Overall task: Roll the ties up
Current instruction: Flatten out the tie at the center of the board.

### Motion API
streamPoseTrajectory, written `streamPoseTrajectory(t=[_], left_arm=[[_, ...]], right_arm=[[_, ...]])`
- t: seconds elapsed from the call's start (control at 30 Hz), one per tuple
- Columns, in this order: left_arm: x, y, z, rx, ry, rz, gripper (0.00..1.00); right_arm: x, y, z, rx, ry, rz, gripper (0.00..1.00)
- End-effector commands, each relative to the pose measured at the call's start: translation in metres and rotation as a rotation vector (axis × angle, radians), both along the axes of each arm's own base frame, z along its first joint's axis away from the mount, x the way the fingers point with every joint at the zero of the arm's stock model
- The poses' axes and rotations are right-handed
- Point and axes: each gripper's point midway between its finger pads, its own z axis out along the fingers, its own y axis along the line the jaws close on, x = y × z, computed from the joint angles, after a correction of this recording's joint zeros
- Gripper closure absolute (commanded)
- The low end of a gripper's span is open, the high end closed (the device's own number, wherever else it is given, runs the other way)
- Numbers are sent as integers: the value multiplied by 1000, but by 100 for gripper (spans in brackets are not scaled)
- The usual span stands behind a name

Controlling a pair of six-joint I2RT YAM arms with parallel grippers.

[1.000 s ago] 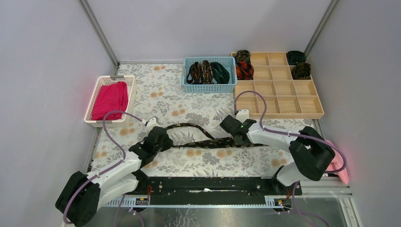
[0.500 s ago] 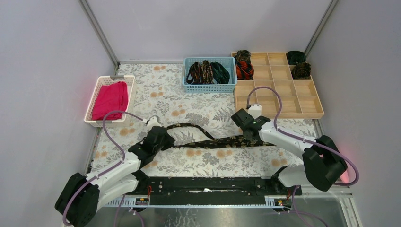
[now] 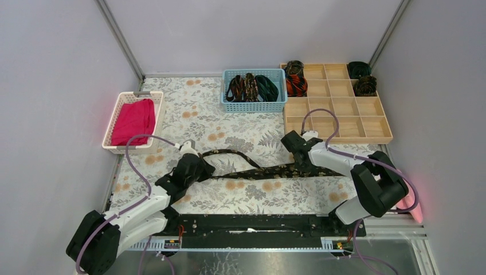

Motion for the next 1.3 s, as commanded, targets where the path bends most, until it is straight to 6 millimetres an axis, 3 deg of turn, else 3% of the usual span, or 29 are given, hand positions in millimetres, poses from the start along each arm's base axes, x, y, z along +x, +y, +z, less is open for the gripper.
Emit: streamPoseTrajectory(t=[0.0, 0.3, 0.33, 0.57, 0.77, 0.97, 1.03, 1.13, 1.27], left_arm=[[1, -10, 4, -37, -39, -47, 96], [-1, -13, -10, -47, -11, -52, 97], [-1, -13, -11, -48, -8, -53, 97], [6, -18, -6, -62, -24, -50, 97], [25, -27, 8, -52, -49, -54, 97], [25, -24, -2, -23, -23, -38, 97], [27, -22, 0, -9, -30, -32, 97], [30, -23, 11, -16, -57, -39, 97], [34, -24, 38, -42, -115, -36, 95]], right_arm=[[-11, -18, -24, -25, 70, -112, 100], [-12, -52, -16, -121, 94, -223, 98], [-13, -58, -13, -142, 96, -246, 90], [-9, -64, -19, -8, 96, -309, 81], [-9, -85, -25, 82, 98, -402, 79], [-1, -94, -23, 105, 69, -439, 79], [5, -95, -18, 108, 42, -443, 81], [27, -80, 1, 208, -57, -372, 100], [52, -59, 58, 213, -251, -233, 99]])
